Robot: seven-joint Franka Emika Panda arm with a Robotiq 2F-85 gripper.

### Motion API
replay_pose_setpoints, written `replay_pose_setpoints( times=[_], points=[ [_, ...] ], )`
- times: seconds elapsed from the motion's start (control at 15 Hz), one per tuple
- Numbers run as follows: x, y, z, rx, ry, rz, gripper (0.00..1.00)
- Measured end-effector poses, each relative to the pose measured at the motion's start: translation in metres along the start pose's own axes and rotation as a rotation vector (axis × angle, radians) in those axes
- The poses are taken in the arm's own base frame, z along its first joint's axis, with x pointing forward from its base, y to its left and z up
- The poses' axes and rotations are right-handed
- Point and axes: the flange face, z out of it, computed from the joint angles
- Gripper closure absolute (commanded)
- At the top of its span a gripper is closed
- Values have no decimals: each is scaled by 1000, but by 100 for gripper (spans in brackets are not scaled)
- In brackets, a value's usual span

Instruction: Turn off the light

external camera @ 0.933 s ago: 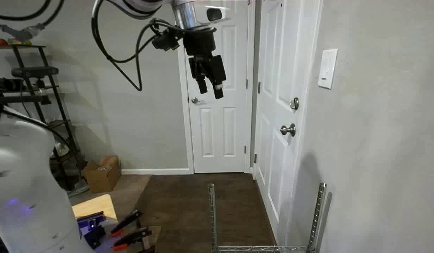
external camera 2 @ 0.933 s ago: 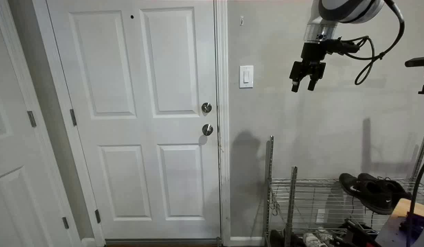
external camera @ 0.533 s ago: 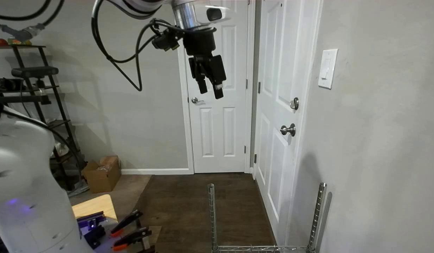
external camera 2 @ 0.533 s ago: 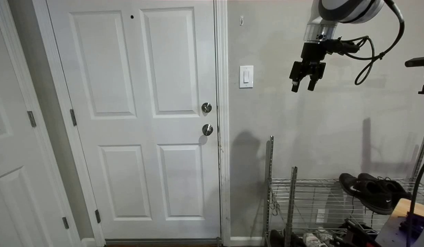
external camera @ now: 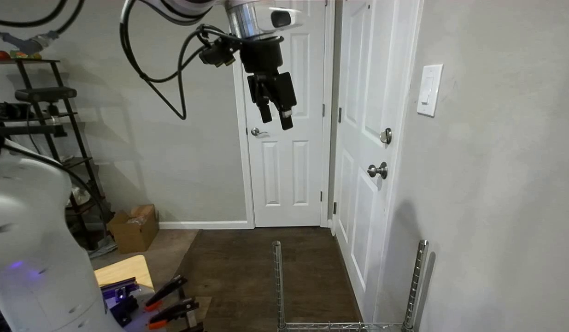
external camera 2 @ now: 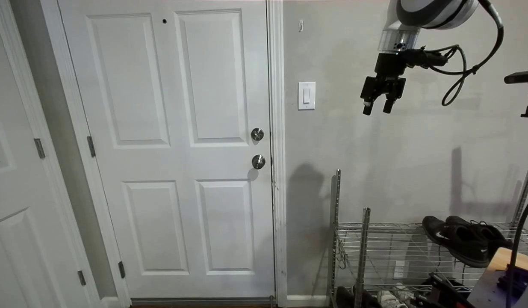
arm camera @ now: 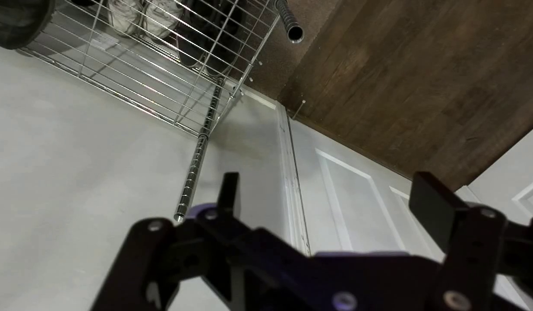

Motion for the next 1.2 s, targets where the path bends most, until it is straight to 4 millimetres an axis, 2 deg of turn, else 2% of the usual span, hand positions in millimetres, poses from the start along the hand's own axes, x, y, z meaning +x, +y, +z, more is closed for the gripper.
replay_pose_setpoints(
  times=[0.2, 0.33, 0.53, 0.73, 0.93, 1.2],
  points=[
    [1, 2, 1, 2, 4, -1, 47],
    [7, 10, 9, 9, 29, -9, 61],
    [29, 34, 39, 13, 123, -3, 80],
    [62, 60, 75, -8, 257, 14, 97],
    [94, 69, 113, -31, 385, 44, 100],
    [130, 57, 154, -21, 483, 75, 98]
  ],
)
